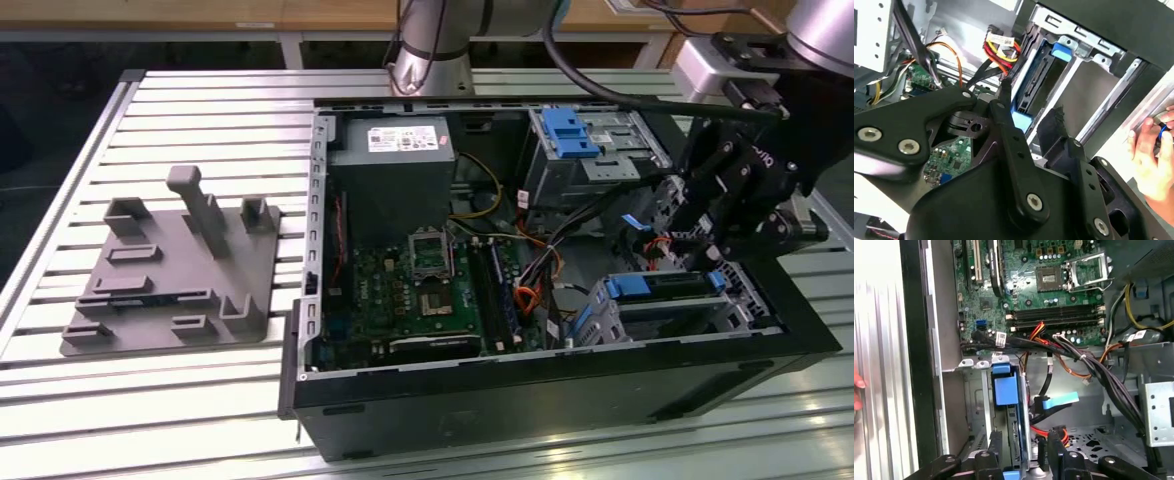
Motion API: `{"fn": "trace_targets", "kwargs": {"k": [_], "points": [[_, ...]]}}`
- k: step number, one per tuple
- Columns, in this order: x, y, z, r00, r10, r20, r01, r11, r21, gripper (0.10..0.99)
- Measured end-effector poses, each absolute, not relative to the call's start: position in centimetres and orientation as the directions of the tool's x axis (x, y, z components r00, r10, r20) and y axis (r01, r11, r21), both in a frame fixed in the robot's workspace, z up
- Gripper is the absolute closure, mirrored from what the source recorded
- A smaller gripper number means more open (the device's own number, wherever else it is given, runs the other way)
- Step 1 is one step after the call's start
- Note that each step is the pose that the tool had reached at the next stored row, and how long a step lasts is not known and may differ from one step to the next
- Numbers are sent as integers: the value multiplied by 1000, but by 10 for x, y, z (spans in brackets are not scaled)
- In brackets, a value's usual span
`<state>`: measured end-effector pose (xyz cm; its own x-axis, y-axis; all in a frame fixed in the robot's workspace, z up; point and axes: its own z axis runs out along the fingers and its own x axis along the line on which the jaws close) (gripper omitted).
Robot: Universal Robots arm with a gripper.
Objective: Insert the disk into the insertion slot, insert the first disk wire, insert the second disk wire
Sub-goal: 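Insert the first disk wire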
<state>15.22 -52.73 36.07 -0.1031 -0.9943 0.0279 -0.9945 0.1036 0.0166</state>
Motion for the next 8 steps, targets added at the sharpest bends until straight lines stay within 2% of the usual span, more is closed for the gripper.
{"fn": "trace_targets", "kwargs": {"k": [8], "points": [[155,-500,359,-103,-994,46,-994,104,16,600]]}}
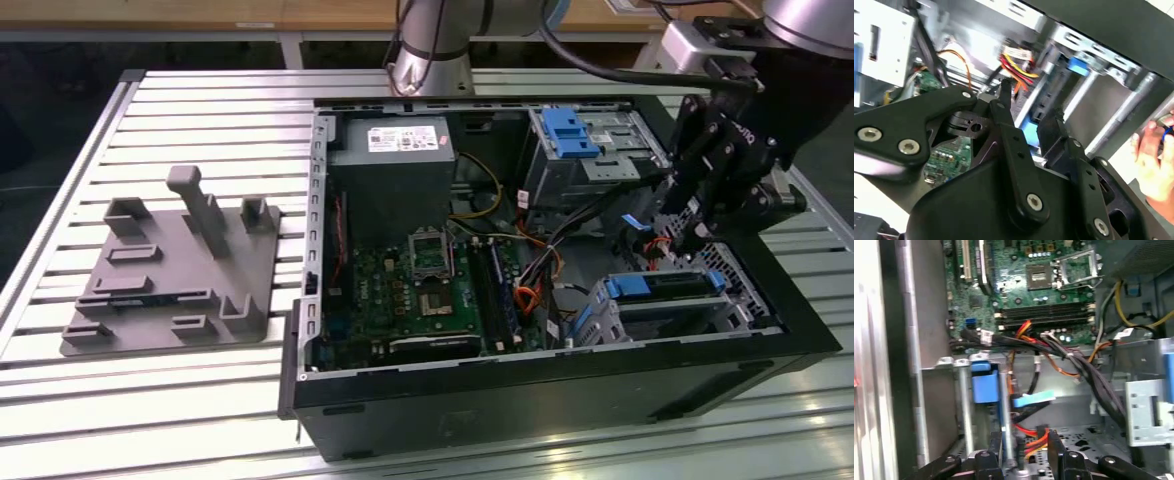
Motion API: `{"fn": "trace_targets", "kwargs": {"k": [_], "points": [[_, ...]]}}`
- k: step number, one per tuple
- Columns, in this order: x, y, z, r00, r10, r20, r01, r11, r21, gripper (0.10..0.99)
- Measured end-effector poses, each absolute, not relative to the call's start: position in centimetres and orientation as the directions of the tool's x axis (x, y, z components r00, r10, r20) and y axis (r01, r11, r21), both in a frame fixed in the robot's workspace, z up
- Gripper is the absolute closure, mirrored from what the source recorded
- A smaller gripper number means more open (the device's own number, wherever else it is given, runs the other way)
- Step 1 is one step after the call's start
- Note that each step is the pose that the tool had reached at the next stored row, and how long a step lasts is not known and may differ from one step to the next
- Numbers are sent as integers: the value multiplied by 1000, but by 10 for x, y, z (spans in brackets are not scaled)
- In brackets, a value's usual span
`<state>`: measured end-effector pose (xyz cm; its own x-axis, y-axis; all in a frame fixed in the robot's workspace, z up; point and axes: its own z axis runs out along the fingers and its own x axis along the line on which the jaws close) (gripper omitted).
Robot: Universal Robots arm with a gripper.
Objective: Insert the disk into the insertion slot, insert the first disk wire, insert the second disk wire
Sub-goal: 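Insert the first disk wire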
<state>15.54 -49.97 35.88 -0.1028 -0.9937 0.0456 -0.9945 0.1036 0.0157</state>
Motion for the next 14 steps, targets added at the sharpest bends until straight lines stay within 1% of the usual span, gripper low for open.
{"fn": "trace_targets", "kwargs": {"k": [7,10,14], "points": [[156,-496,356,-90,-988,123,-996,92,18,600],[157,-496,355,-73,-988,138,-997,76,17,600],[160,-496,352,-58,-988,144,-998,61,17,600]]}}
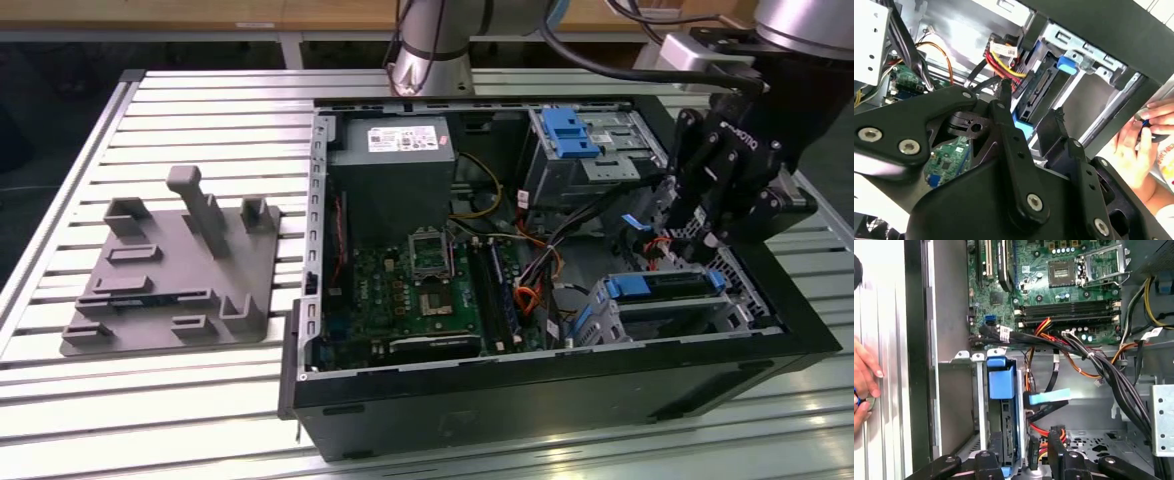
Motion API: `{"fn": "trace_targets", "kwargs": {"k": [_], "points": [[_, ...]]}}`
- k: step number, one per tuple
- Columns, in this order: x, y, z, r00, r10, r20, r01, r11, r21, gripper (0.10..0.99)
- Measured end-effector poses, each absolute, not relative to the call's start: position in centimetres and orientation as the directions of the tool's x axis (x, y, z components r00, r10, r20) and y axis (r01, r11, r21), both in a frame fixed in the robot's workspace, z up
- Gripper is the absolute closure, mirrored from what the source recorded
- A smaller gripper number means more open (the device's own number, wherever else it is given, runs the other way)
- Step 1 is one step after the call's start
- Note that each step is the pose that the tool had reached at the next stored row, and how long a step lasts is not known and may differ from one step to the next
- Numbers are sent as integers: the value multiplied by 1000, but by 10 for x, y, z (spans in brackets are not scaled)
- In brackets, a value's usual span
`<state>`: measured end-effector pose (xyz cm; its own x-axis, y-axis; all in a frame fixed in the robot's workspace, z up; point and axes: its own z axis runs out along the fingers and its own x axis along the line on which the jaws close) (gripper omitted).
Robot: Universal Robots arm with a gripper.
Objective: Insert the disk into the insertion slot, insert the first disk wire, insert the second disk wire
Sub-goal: 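Insert the first disk wire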
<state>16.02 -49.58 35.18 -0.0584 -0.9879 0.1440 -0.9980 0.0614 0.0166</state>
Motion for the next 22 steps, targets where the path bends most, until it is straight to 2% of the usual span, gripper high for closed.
{"fn": "trace_targets", "kwargs": {"k": [7,11,15,22], "points": [[174,-492,347,-49,-987,153,-998,52,17,600],[175,-483,345,-48,-981,188,-998,53,21,600],[175,-474,343,-50,-981,190,-998,56,23,600],[175,-473,343,-50,-980,191,-998,57,30,600]]}}
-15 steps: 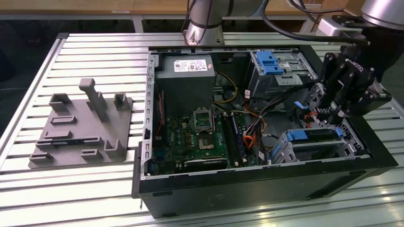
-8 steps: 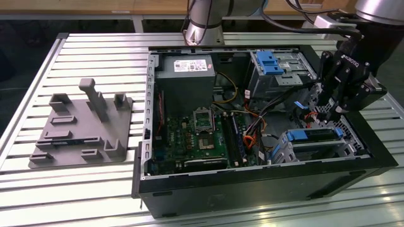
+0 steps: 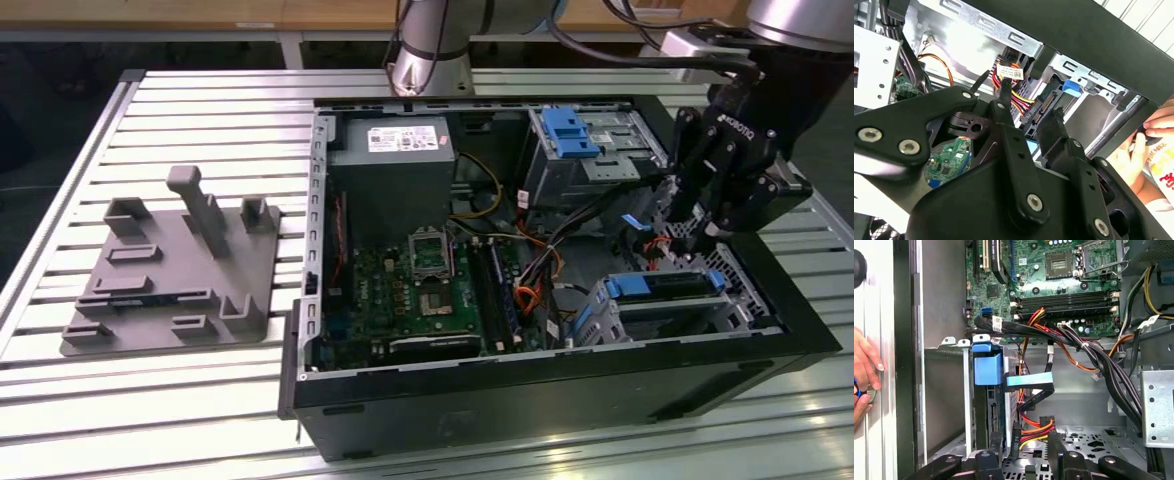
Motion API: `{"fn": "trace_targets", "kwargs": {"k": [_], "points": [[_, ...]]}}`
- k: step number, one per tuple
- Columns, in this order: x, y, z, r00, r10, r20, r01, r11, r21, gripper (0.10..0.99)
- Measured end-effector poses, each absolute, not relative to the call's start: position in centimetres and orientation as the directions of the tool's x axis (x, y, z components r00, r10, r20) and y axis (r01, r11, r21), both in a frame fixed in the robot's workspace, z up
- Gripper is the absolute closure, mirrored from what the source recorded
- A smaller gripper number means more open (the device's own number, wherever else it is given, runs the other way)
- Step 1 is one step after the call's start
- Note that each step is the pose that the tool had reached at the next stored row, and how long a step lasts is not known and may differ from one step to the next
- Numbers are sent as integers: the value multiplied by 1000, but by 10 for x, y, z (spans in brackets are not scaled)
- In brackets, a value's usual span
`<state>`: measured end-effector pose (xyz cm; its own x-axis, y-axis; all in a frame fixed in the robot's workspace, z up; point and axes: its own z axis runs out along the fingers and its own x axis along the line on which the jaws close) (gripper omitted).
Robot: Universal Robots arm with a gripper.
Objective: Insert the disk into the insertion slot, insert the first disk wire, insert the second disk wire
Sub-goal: 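Insert the first disk wire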
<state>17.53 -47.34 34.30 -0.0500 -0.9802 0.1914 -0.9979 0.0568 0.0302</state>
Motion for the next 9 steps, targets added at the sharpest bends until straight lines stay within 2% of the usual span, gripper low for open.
{"fn": "trace_targets", "kwargs": {"k": [3,4,9], "points": [[175,-475,343,-50,-980,192,-998,57,31,612],[175,-476,343,-50,-980,192,-998,57,32,682],[175,-482,342,-53,-981,186,-998,60,33,682]]}}
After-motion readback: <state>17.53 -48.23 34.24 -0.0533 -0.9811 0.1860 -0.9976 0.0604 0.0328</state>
